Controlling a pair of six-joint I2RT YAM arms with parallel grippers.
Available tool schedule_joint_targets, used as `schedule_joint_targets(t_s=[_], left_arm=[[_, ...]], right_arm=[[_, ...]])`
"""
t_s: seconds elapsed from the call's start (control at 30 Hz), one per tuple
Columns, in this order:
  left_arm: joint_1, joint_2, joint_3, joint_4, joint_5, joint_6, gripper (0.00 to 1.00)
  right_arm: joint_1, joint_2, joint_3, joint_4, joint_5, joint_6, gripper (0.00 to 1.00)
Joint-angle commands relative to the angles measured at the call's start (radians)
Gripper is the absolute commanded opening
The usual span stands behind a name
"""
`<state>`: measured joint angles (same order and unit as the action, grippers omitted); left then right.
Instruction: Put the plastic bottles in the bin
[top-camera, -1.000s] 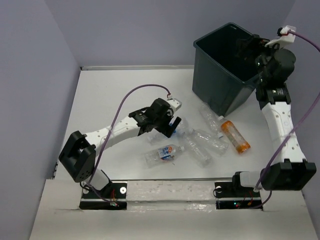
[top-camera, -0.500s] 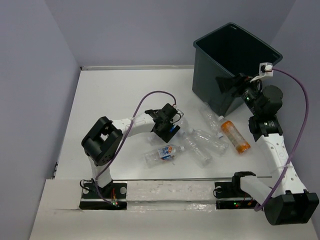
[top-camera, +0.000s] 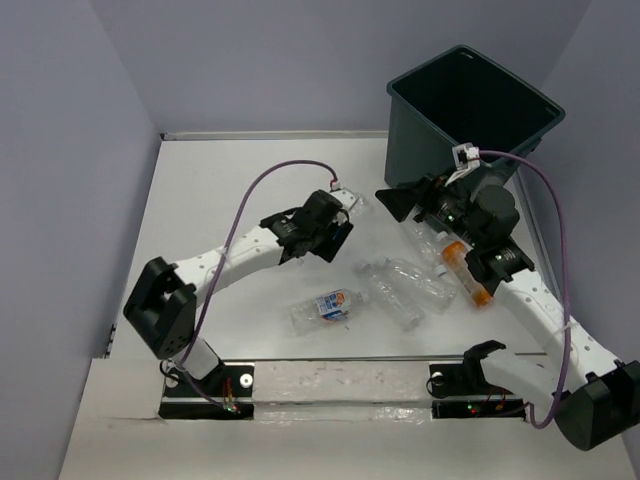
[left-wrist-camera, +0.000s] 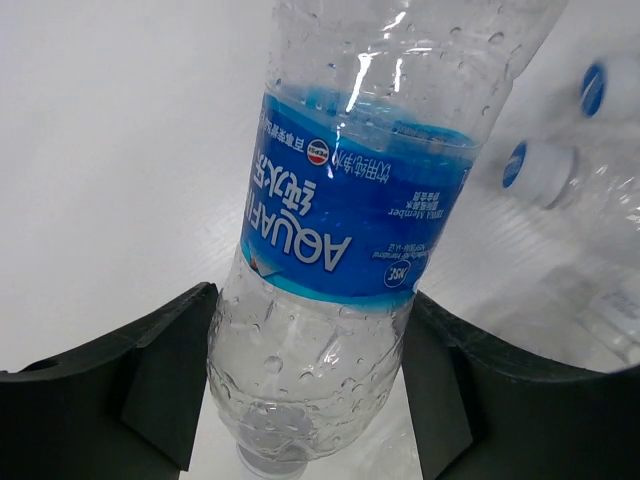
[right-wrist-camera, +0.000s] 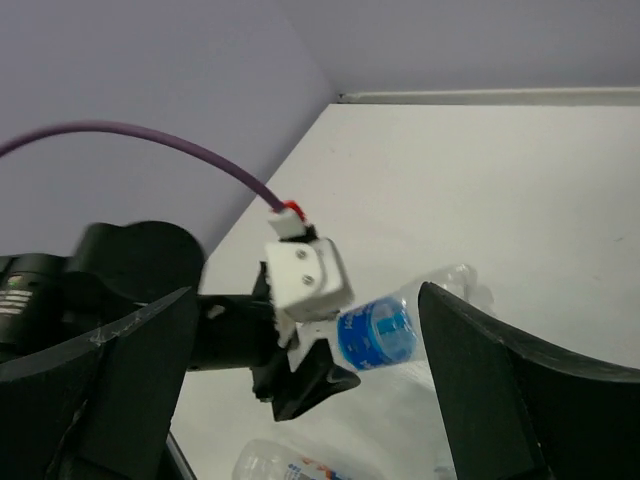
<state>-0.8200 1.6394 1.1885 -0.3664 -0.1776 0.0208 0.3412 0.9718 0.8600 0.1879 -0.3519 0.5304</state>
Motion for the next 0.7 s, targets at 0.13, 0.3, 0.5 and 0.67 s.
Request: schedule_joint_targets(t_s=[0.13,0.3,0.5,0.67], left_arm=[[0.018,-0.351,-0.150,0.252,0.065,-0.127,0.62],[0.016,-0.438,-0.198,0.308,0.173,-0.156,0.62],[0.012,-0.447,-0.193,0.319,0.260,-0.154,0.62],[0.007,-0.461,-0.194,0.334,0.331,-0.154,0.64]], right_arm=[[0.044,0.074,-0.078,0.255,-0.019,0.186,0.98],[0.079,0.143,-0.046,0.314,-0.102,0.212,0.99],[0.128,0.231,0.016,0.305,-0.176,0.191,1.00],[0.140,0.291,0.048,0.324,-0.165,0.181,0.94]])
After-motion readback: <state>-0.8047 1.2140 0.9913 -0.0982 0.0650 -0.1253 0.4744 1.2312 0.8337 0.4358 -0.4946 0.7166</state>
